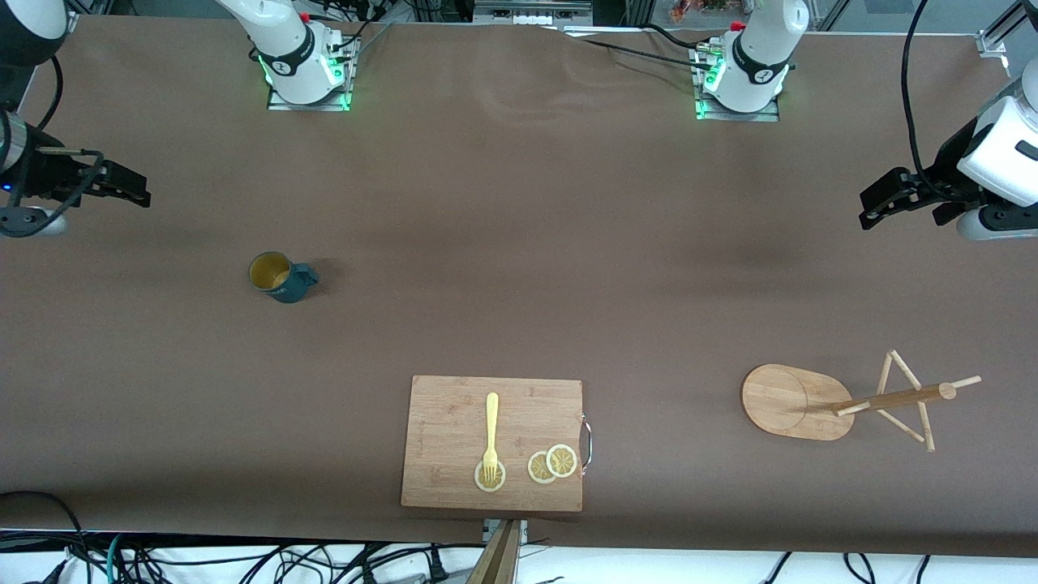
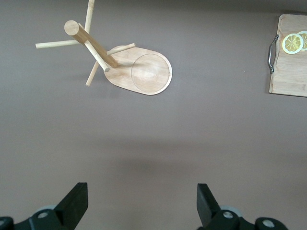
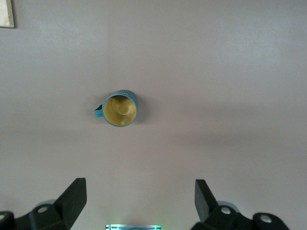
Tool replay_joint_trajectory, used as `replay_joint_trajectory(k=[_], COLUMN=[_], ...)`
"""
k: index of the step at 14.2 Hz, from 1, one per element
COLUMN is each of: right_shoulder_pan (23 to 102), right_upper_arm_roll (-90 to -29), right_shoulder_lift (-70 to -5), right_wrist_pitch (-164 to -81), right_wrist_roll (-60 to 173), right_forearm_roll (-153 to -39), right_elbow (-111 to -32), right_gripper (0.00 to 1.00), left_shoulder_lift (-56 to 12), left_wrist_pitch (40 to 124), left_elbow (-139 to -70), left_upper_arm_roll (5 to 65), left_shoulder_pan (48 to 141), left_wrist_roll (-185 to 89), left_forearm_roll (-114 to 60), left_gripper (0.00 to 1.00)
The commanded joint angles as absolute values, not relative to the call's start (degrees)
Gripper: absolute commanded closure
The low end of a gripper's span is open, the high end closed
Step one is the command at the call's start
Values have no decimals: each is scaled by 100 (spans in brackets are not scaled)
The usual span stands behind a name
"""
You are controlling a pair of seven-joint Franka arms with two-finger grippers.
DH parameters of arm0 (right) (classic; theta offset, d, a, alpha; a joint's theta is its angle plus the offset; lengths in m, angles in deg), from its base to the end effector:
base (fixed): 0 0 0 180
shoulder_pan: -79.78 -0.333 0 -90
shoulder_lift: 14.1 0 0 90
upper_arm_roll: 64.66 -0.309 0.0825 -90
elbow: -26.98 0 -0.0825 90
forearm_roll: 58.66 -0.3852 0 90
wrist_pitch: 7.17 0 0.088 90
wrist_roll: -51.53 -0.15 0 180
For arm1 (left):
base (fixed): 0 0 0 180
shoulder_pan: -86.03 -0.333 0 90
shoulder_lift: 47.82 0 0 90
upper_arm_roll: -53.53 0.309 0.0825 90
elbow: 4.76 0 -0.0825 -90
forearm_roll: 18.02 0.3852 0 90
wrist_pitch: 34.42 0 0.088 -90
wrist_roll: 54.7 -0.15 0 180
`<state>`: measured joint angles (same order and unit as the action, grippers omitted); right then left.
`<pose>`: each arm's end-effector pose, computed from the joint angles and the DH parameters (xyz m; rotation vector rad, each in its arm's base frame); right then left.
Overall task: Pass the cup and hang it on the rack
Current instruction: 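Move the right gripper toward the teal mug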
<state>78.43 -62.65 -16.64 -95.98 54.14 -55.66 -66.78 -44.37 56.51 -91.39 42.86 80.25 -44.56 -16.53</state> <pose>0.5556 -0.0140 0.5178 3.0842 0.0560 -0.2042 0.5747 -0.0424 0.5704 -3.1255 -0.1436 -0.0277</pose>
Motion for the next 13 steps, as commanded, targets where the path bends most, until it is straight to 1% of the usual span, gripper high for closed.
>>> replay_joint_trajectory(k=[1, 4, 6, 9, 11, 13], right_shoulder_pan=[7847, 7812, 7776, 7785, 7794, 7785], right_upper_arm_roll=[-6264, -6272, -6272, -6264, -6255, -6255], right_shoulder_lift=[-1682, -1673, -1682, -1700, -1744, -1753], right_wrist_pitch=[-9498, -9226, -9295, -10084, -10375, -11198], right_wrist_roll=[5408, 5382, 5382, 5382, 5434, 5461], right_forearm_roll=[-5496, -5514, -5531, -5532, -5540, -5532], right_elbow=[-6575, -6627, -6784, -7303, -7689, -8233], right_gripper=[0, 0, 0, 0, 0, 0], left_shoulder_lift=[-4351, -4360, -4369, -4413, -4421, -4369], left_wrist_pitch=[5619, 5611, 5593, 5541, 5470, 5488], left_elbow=[-8958, -8958, -8958, -8949, -8940, -8669], left_upper_arm_roll=[4245, 4228, 4219, 4210, 4236, 4254], left_shoulder_pan=[8058, 8076, 8076, 8067, 8058, 8049], left_wrist_roll=[-4565, -4547, -4530, -4512, -4503, -4538], left_forearm_roll=[-1486, -1494, -1503, -1582, -1591, -1547], left_gripper=[0, 0, 0, 0, 0, 0])
